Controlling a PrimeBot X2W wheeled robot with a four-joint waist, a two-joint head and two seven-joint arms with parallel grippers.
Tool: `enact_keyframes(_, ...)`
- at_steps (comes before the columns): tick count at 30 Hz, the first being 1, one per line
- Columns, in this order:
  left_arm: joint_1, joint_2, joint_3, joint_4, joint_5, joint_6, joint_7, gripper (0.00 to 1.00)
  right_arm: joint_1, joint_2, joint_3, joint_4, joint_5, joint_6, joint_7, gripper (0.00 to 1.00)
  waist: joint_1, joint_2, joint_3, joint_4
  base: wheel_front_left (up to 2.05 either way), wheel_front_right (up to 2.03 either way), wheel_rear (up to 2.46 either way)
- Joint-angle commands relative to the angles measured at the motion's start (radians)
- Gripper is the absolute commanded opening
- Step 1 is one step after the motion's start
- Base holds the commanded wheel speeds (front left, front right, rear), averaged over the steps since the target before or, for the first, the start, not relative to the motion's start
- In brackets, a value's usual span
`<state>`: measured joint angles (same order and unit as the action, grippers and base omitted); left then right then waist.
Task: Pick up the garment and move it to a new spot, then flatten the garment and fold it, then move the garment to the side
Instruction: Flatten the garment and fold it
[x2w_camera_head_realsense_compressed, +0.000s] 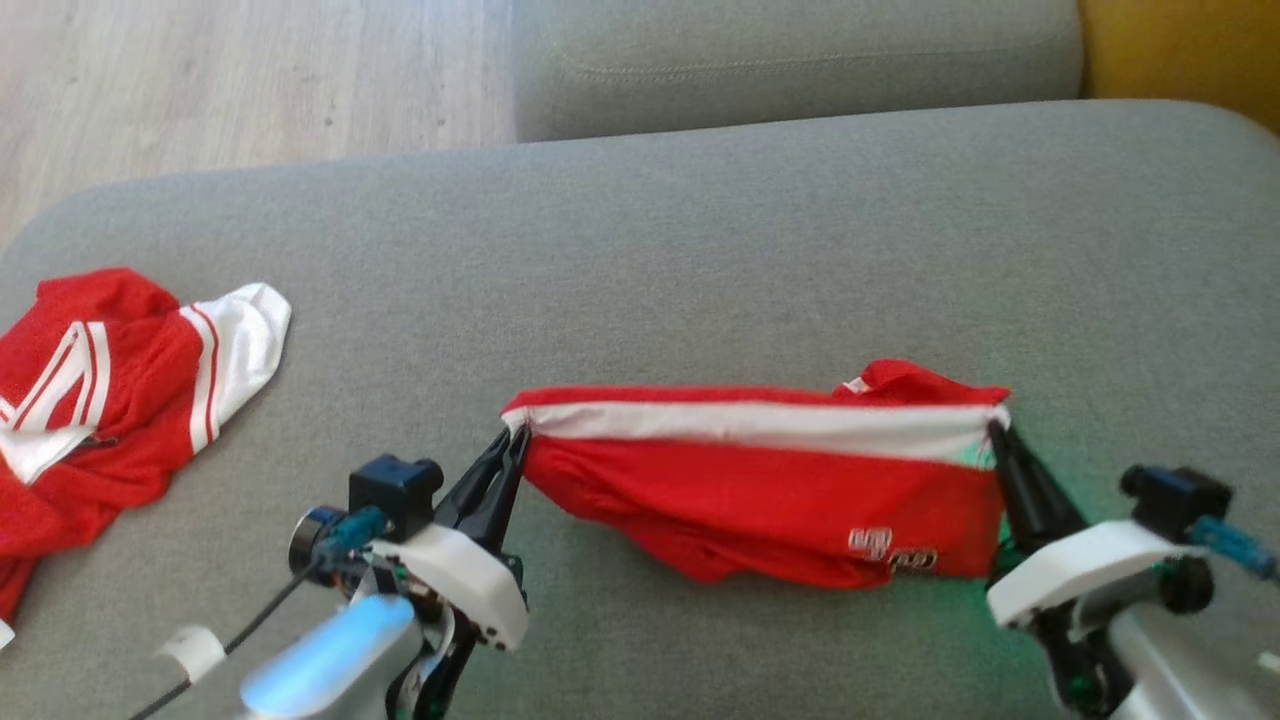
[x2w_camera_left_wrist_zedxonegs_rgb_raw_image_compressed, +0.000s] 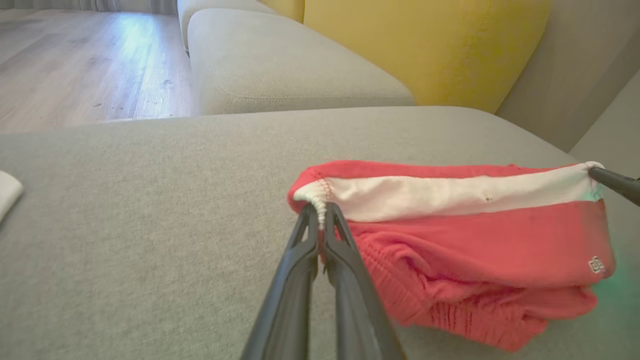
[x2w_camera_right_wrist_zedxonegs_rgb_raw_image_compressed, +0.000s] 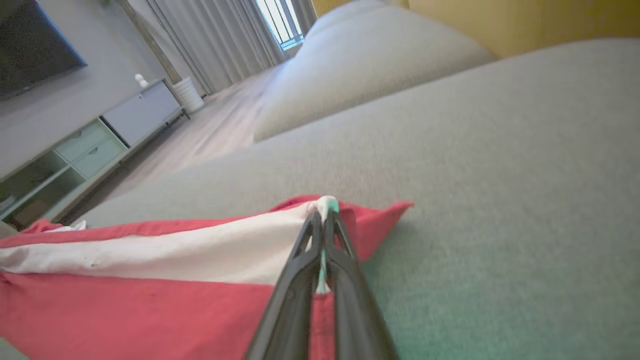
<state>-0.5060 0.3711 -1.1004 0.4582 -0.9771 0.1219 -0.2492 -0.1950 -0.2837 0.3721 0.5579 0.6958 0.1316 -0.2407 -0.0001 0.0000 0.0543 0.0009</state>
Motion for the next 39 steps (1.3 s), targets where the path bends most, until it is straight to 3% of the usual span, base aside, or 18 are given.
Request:
enact_keyframes(1, -0.065, 0.024, 0.047, -0.028, 0.005, -0.005, -0.011, 0.0, -0.046, -0.03, 0.0, -0.049, 0.003, -0.001, -0.017, 0.0, 0.0001, 0.0, -0.002, -0.005, 0.0, 0.0, 0.0)
enact_keyframes(5, -0.211, 0.049, 0.069, -0.063, 0.048, -0.017, 0.012, 0.0, -0.142, -0.093, -0.03, -0.148, -0.025, -0.001, -0.019, 0.0, 0.0001, 0.0, 0.024, -0.022, 0.0, 0.0, 0.0)
enact_keyframes(10, -0.505, 0.051, 0.098, -0.081, 0.131, -0.046, 0.074, 0.0, -0.388, -0.191, -0.058, -0.221, -0.056, -0.001, 0.036, 0.0, 0.0001, 0.0, 0.126, -0.031, 0.0, 0.0, 0.0)
enact_keyframes(17, -0.916, -0.016, 0.152, 0.071, 0.248, -0.094, 0.05, 0.0, -0.781, -0.273, -0.095, -0.207, -0.115, -0.001, 0.05, 0.0, 0.0001, 0.0, 0.302, -0.035, 0.0, 0.0, 0.0)
enact_keyframes(23, -1.06, -0.075, 0.184, 0.171, 0.305, -0.123, -0.003, 0.0, -0.961, -0.295, -0.081, -0.177, -0.142, -0.001, 0.016, 0.0, 0.0001, 0.0, 0.378, -0.039, 0.0, 0.0, 0.0)
enact_keyframes(30, -0.942, -0.107, 0.289, 0.16, 0.375, -0.131, -0.012, 0.0, -0.928, -0.29, -0.041, -0.163, -0.122, -0.001, -0.011, 0.0, 0.0001, 0.0, 0.428, -0.041, 0.0, 0.0, 0.0)
enact_keyframes(34, -0.763, -0.118, 0.351, 0.106, 0.429, -0.147, -0.012, 0.0, -0.799, -0.278, -0.041, -0.163, -0.104, -0.001, -0.019, 0.0, 0.0001, 0.0, 0.415, -0.034, 0.0, 0.0, 0.0)
enact_keyframes(39, -0.478, -0.126, 0.438, 0.004, 0.495, -0.164, -0.012, 0.0, -0.571, -0.247, -0.082, -0.221, -0.091, -0.001, -0.021, 0.0, 0.0001, 0.0, 0.324, -0.021, 0.0, 0.0, 0.0)
